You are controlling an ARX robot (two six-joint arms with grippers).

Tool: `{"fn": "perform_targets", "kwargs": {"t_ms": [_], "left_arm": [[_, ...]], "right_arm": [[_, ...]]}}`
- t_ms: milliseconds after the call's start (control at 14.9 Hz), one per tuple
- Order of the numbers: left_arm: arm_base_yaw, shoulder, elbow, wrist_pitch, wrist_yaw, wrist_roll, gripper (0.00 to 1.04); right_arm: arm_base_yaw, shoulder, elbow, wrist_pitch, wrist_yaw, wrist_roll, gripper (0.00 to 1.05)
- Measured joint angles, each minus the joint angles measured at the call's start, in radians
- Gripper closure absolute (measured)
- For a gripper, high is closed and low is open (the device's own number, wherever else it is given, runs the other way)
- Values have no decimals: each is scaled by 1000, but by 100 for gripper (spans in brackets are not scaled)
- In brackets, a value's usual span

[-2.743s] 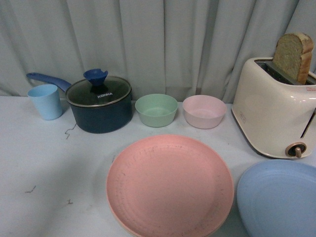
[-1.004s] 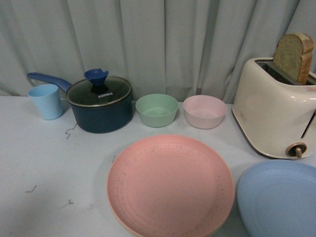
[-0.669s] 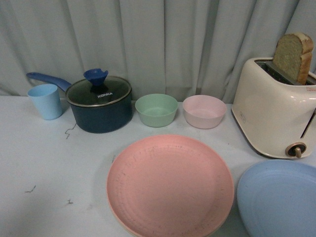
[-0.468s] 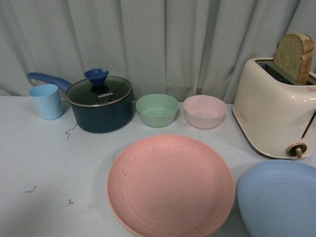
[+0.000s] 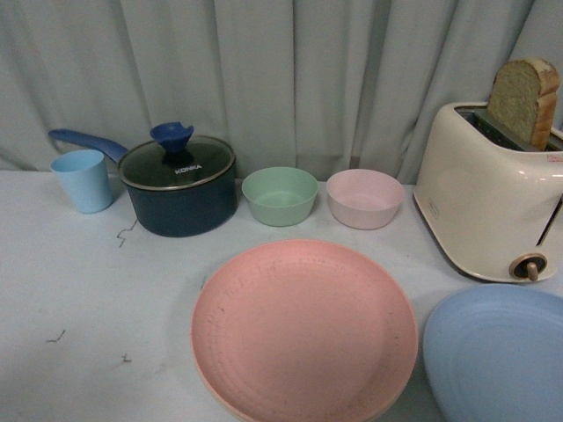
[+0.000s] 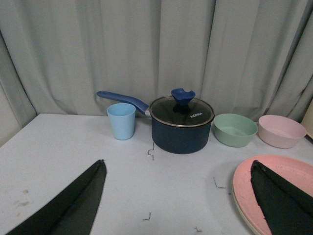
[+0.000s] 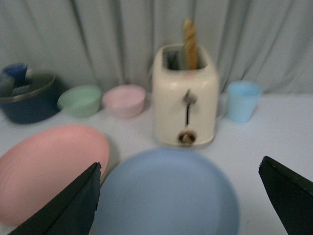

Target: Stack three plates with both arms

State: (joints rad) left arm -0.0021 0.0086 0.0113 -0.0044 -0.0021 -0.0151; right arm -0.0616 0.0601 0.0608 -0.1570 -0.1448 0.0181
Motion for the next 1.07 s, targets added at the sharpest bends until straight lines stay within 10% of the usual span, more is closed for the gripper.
{"fn": "perform_targets", "kwargs": {"t_ms": [268, 602, 1070], "left_arm": [[0, 0, 0, 1, 2, 3, 7], [0, 0, 0, 1, 2, 3, 7], [0, 0, 0, 1, 2, 3, 7]], "right_arm": [[-307, 359, 130, 148, -385, 26, 6], [-290, 1255, 317, 617, -152, 16, 6], [-212, 1667, 416, 627, -53, -40, 6]]}}
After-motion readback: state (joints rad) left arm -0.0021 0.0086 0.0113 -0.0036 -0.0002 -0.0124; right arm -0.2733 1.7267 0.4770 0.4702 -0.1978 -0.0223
